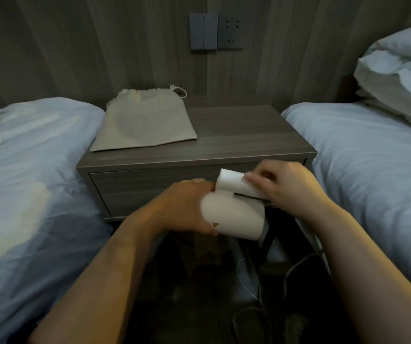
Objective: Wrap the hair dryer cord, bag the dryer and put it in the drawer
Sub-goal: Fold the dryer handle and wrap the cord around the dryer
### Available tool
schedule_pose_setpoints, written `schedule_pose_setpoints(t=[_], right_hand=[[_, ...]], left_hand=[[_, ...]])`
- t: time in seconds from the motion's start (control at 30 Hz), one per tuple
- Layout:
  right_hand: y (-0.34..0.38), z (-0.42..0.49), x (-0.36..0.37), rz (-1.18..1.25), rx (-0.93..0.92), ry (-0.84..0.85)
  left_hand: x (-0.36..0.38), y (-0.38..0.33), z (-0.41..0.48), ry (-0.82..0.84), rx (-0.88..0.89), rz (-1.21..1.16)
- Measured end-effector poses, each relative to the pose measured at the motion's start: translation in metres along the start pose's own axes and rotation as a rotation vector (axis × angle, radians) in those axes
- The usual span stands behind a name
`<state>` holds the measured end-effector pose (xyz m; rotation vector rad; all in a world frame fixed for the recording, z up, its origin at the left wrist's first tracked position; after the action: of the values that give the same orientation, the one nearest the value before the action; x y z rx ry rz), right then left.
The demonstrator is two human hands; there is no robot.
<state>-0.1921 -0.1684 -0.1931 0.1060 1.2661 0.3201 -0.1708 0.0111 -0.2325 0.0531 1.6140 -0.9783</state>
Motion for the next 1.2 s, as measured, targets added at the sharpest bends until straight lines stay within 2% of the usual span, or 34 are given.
schedule_pose_setpoints(t=[0.1,0.17,0.27,0.3,0.37,0.43,0.53,0.63,0.77,0.9,1.07,1.13,1.2], right_hand=[[-0.014,0.002,-0.014,0.194,0.032,-0.093],[-0.030,0.004,-0.013,0.317,0.093,-0.060],[-0.041,0.003,-0.003,0.748,0.113,0.081],[-0.041,0.004,0.000,0.885,0.116,0.087],[-0.042,0.010,0.003,0.982,0.160,0.013],[-0.042,0.016,0.006,0.902,0.232,-0.133],[-0.040,0.017,0.003,0.565,0.284,-0.398],[-0.031,0.016,0.001,0.337,0.239,-0.491],[-0.023,0.027,0.003,0.207,0.186,-0.416],[-0.014,0.030,0.012,0.008,0.143,-0.222],[-0.001,0.026,0.032,-0.155,0.123,-0.029],[0.012,0.021,0.043,-0.206,0.062,0.086],[0.026,0.014,0.045,-0.229,0.000,0.157]], left_hand=[[-0.001,0.008,-0.002,0.000,-0.042,-0.144],[-0.003,0.016,-0.002,-0.023,-0.084,-0.253],[-0.009,0.024,-0.001,-0.075,-0.127,-0.391],[-0.010,0.024,-0.001,-0.086,-0.140,-0.446],[-0.009,0.022,0.000,-0.088,-0.148,-0.567],[-0.005,0.019,0.000,-0.080,-0.160,-0.753],[0.003,0.019,0.001,-0.088,-0.192,-1.039],[0.006,0.015,0.003,-0.054,-0.183,-1.180],[0.005,0.012,0.005,-0.043,-0.196,-1.314],[0.004,0.013,0.001,-0.116,-0.273,-1.468],[-0.011,0.001,0.001,-0.201,-0.208,-1.568],[-0.018,-0.002,0.002,-0.263,-0.224,-1.542],[-0.024,-0.001,0.000,-0.336,-0.268,-1.414]])
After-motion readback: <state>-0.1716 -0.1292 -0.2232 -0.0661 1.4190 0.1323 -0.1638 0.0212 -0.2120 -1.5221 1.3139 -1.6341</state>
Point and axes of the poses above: each hand's wrist, its own z-axis towards the middle knuckle, its own x-axis out of the palm, y = z × x, the point moved 6 cm from there along z, towards the middle knuckle, and after that the axes turned 10 degrees about -z, right-handed, at the moved point
